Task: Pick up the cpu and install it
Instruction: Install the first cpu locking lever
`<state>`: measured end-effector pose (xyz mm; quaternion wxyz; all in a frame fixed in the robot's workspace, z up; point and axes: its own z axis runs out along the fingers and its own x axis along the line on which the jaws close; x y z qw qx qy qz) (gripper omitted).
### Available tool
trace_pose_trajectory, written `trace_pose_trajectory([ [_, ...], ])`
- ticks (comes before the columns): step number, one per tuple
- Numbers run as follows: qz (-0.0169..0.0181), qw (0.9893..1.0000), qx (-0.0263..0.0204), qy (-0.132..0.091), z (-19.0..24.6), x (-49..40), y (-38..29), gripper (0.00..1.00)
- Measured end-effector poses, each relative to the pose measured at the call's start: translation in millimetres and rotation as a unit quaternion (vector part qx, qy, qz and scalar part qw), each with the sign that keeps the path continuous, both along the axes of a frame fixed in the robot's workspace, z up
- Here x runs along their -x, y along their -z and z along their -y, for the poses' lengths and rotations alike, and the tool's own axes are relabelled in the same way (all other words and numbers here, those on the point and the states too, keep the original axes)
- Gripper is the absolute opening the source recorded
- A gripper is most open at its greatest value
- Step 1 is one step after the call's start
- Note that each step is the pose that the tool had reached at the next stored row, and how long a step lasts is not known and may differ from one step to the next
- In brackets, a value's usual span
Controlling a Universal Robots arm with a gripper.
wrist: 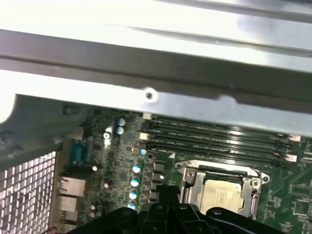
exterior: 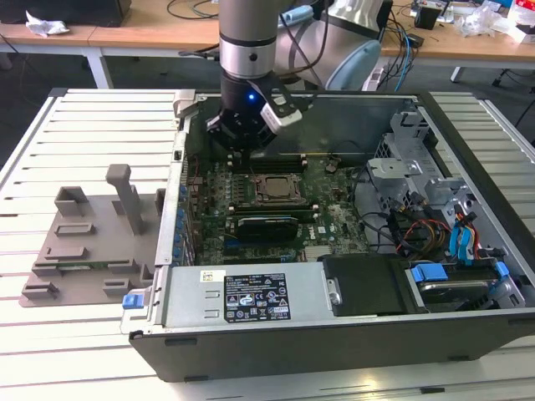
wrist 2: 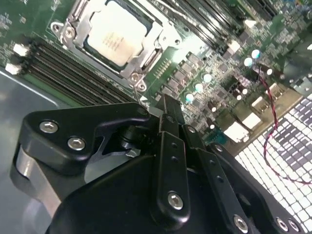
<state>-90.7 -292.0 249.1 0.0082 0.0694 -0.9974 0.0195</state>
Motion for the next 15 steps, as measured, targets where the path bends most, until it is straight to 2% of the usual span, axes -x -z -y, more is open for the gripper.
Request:
trace_pose_trajectory([
  [10,0.0061,1.0,0.0,0.0,-9.1,19.2,-10.0,0.11],
  [11,0.0061,1.0,-0.0006,0.0,-10.1,20.2,-10.2,0.11],
  [12,0.0061,1.0,-0.0042,0.0,-11.5,20.3,-10.1,0.11],
  [15,0.0061,1.0,-0.0046,0.0,-15.1,19.9,-10.2,0.11],
])
